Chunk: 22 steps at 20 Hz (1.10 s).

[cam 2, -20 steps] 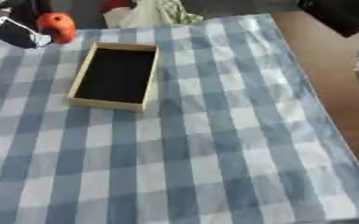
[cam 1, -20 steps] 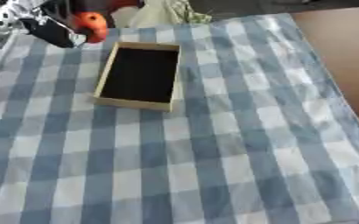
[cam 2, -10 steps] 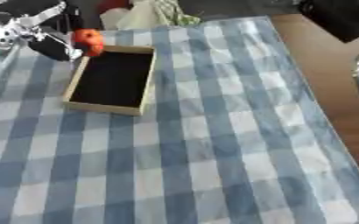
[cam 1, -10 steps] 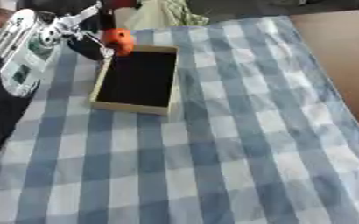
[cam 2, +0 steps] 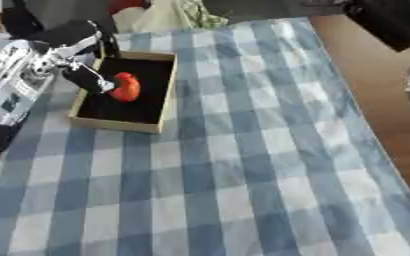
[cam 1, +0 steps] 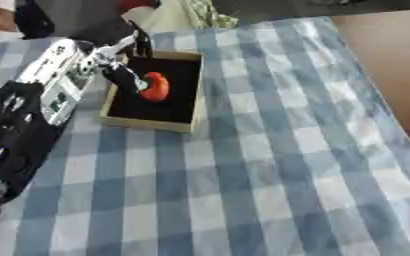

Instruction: Pick up objects on the table and place them in the box.

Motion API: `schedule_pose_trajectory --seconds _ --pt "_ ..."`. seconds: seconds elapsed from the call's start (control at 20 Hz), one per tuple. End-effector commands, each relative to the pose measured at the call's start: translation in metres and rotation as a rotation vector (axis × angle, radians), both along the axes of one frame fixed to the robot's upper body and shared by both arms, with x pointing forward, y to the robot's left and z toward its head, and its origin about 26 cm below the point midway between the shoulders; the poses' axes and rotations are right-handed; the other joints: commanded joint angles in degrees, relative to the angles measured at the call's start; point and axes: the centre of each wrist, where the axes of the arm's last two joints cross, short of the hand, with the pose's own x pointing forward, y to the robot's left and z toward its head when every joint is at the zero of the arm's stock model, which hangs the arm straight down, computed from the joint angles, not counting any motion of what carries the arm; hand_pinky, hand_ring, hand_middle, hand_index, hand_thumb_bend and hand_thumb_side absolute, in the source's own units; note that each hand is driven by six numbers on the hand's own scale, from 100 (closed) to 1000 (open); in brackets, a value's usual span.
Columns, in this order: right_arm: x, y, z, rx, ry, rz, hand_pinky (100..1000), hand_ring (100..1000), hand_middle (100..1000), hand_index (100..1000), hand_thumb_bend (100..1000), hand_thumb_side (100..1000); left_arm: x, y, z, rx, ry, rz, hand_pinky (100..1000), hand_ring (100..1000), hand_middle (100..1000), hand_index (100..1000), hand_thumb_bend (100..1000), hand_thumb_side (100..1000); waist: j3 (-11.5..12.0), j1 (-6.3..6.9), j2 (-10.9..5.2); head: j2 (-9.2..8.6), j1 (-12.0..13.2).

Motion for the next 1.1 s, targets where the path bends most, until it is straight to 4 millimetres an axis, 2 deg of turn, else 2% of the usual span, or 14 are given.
schedule_pose_trajectory --seconds 0.05,0.3,0.6,0.9,1.1 --pt "-0.006 0.000 0.010 -0.004 -0.041 0.009 730 728 759 826 259 845 0.002 0.002 0.004 0.045 -0.002 0.006 723 664 655 728 505 170 -0.05 -0.18 -0.99 -0.53 0.06" --pt "-0.005 -0.001 0.009 -0.006 -0.036 0.007 731 728 759 827 258 847 0.000 0.005 0.009 0.052 -0.012 0.019 731 670 662 736 500 171 0.29 -0.23 -1.17 -0.34 -0.12" --pt "-0.005 -0.002 0.009 -0.013 -0.033 0.001 733 729 759 828 257 846 -0.015 0.006 0.035 0.013 -0.116 -0.002 723 658 650 732 495 183 0.82 -0.42 -1.53 -0.15 -0.30" --pt "-0.005 -0.006 0.007 -0.021 -0.030 -0.016 733 730 760 828 255 843 -0.057 0.017 0.080 -0.048 -0.308 -0.041 735 670 648 736 549 258 1.68 -0.27 -2.09 0.38 -0.99" --pt "-0.005 -0.008 0.007 -0.028 -0.033 -0.030 734 730 760 829 254 839 -0.094 0.034 0.098 -0.075 -0.400 -0.066 727 665 639 734 558 256 2.32 -0.10 -2.47 0.75 -1.71"
